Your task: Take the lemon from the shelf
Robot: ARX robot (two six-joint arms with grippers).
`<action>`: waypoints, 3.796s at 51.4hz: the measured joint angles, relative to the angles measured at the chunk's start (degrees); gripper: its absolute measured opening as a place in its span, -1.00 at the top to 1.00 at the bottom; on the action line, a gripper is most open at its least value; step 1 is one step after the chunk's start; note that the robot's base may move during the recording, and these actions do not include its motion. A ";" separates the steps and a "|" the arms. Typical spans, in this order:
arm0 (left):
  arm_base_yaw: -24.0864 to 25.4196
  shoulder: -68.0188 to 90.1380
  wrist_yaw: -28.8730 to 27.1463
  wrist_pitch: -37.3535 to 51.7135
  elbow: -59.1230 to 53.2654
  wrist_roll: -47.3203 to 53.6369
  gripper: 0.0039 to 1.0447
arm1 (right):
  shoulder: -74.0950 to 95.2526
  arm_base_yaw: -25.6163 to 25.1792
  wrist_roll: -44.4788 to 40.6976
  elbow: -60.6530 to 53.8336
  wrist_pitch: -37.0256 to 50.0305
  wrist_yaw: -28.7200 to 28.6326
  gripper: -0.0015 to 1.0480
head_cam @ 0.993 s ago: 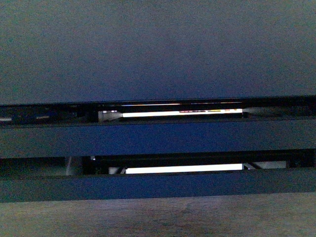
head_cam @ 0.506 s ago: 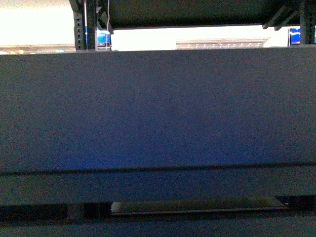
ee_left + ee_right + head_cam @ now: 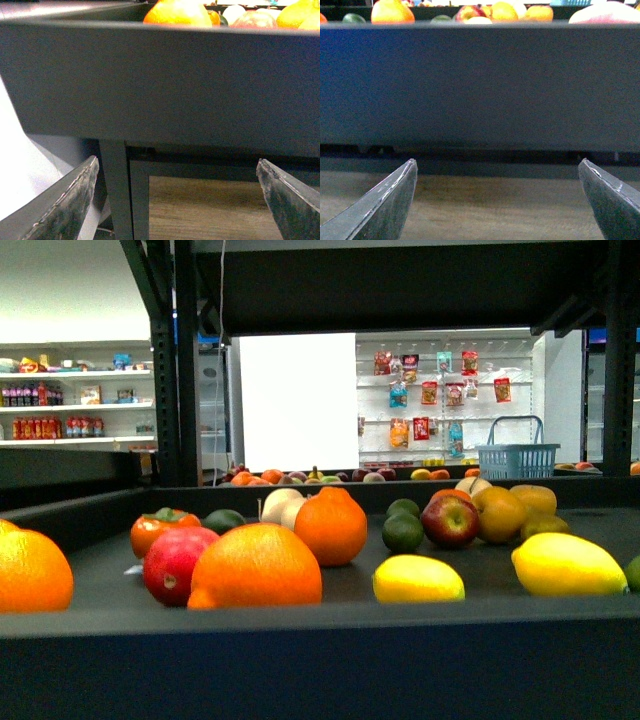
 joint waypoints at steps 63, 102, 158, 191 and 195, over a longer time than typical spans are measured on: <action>0.00 0.00 0.04 0.00 -0.02 0.00 -0.86 | 0.00 0.00 -0.02 0.00 0.00 -0.02 -0.85; 11.54 29.33 17.35 5.07 18.08 -42.97 -0.86 | 0.00 0.00 0.00 0.00 0.00 -0.02 -0.85; 29.18 105.35 19.65 0.04 84.48 -65.96 -0.86 | 0.00 0.00 0.00 0.00 0.00 -0.02 -0.85; 29.42 106.27 17.42 -2.32 84.21 -64.72 0.71 | 0.00 0.00 0.00 0.00 0.00 -0.02 -0.85; 29.46 105.31 17.14 -2.69 83.30 -63.87 0.72 | 0.00 0.00 0.00 0.00 0.00 -0.02 -0.85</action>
